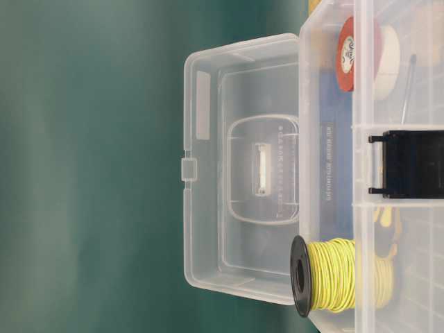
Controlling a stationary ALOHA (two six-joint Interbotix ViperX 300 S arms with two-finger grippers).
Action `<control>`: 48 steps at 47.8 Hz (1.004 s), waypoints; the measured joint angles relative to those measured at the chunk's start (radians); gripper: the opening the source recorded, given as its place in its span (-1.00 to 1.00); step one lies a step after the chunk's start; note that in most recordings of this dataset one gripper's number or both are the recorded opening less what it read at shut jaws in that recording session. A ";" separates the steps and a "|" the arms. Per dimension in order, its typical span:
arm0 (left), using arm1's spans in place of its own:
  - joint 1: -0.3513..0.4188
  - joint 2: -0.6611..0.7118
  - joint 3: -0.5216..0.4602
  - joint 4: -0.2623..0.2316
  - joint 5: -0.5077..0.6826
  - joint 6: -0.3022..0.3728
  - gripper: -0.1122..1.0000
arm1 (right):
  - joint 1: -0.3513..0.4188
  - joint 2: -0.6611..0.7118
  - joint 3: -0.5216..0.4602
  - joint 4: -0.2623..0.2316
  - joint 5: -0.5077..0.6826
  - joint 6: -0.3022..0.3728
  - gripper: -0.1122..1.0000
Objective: Pick the screwdriver from the toolbox among several items.
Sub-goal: 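Move the right gripper over the yellow-black screwdriver in the toolbox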
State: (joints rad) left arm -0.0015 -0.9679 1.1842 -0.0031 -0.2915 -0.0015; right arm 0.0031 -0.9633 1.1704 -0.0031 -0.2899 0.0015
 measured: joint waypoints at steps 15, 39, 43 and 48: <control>-0.003 0.005 0.000 -0.025 0.002 0.000 -0.79 | -0.052 0.201 -0.175 0.072 0.196 0.058 -0.53; -0.005 0.008 0.009 -0.028 0.028 0.002 -0.79 | -0.213 0.790 -0.687 0.101 0.676 0.249 -0.05; -0.005 0.009 0.009 -0.028 0.031 0.002 -0.79 | -0.215 0.896 -0.776 0.101 0.742 0.259 0.39; -0.003 0.009 0.011 -0.028 0.034 -0.003 -0.79 | -0.215 1.009 -0.854 0.101 0.798 0.279 0.73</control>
State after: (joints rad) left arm -0.0046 -0.9587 1.1950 -0.0307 -0.2577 -0.0046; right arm -0.2117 0.0460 0.3160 0.0982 0.5077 0.2807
